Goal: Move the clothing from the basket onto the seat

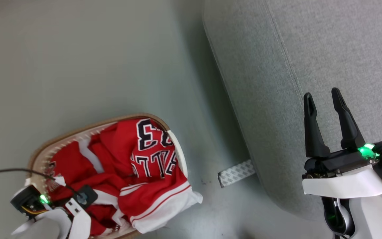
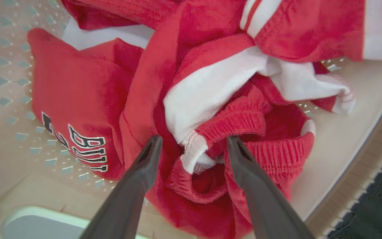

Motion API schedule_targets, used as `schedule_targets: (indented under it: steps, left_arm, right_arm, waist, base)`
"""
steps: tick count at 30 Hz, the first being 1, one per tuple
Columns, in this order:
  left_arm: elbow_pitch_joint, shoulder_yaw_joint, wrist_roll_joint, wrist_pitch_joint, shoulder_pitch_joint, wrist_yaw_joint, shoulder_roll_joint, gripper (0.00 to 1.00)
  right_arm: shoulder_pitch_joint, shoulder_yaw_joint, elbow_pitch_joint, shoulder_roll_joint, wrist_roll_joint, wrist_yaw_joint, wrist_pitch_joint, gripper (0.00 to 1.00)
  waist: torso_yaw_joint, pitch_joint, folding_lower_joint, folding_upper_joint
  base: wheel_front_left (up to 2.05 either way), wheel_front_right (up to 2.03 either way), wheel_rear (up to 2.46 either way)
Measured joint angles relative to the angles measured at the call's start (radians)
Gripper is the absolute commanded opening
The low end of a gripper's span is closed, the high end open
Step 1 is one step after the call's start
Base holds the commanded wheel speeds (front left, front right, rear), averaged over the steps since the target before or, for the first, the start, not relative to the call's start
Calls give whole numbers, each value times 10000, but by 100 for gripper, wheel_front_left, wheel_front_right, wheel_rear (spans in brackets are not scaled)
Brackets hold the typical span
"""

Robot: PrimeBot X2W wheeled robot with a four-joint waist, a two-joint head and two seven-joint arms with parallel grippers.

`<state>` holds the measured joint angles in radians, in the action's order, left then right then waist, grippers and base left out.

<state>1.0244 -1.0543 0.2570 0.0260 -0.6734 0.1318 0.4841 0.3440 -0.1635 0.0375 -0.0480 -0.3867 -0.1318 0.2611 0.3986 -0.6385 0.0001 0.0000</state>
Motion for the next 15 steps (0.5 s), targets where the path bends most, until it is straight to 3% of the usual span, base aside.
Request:
schedule_targets:
  steps: [7, 15]
  left_arm:
    - [357, -1074, 173, -479, -655, 0, 219, 100]
    - [727, -1515, 140, -508, -1062, 0, 261, 100]
  right_arm:
    - [74, -245, -174, 0, -318, 0, 0, 100]
    - [66, -447, -399, 0, -543, 0, 0, 100]
  waist:
    - [414, -638, 0, 0]
    - [875, -1145, 0, 0]
  base:
    - [0, 0, 0]
    - [0, 0, 0]
